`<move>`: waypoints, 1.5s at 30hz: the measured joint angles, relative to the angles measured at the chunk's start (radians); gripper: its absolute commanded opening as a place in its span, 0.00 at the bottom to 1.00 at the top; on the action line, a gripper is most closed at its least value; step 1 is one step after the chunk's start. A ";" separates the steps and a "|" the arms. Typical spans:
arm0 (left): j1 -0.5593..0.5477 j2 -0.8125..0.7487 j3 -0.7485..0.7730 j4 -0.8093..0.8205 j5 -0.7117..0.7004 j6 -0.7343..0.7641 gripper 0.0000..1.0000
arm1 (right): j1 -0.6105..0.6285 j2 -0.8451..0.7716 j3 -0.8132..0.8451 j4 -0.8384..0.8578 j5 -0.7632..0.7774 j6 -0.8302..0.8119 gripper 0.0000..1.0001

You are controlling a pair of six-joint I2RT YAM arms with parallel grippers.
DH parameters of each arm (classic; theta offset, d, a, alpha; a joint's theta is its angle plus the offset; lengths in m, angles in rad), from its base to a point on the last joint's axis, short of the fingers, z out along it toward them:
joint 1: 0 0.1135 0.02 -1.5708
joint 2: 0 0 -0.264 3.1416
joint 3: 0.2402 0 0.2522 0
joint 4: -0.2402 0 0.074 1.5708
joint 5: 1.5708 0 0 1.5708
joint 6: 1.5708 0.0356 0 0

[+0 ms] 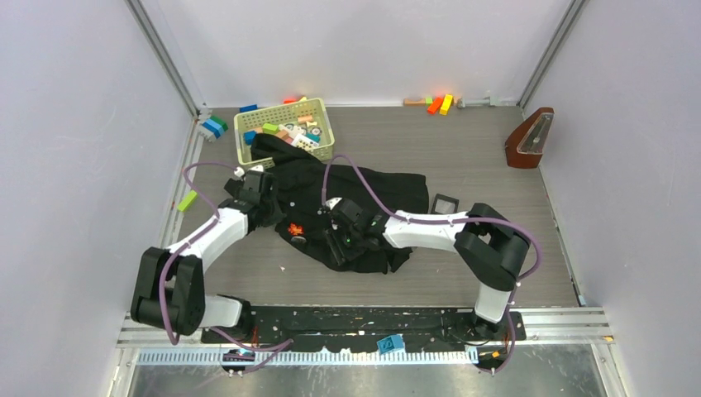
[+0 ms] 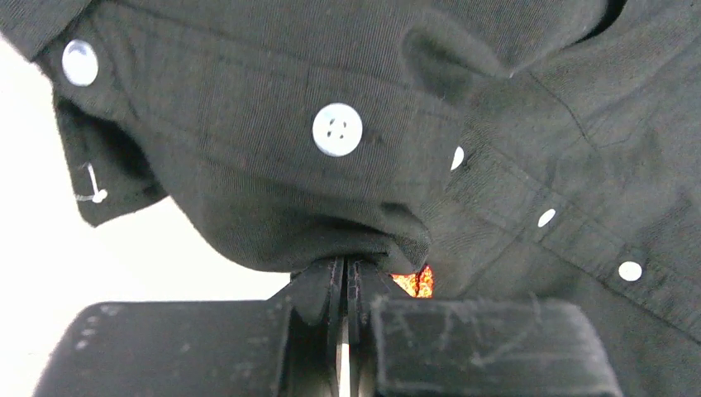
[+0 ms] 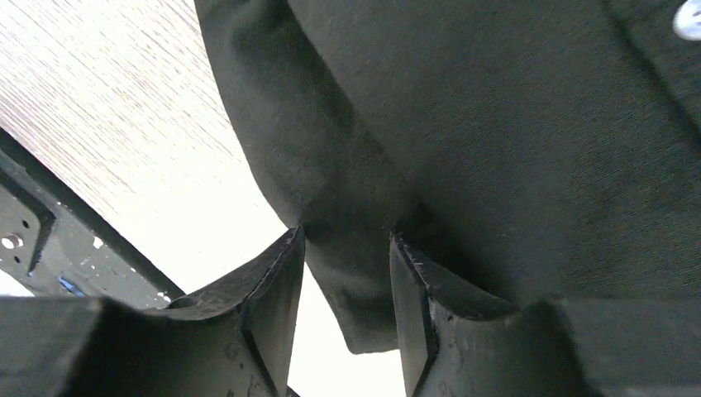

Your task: Remove the brooch from the garment

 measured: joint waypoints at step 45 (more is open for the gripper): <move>0.033 -0.265 -0.056 -0.174 0.238 -0.074 0.69 | 0.062 -0.286 -0.029 -0.093 0.367 -0.066 0.43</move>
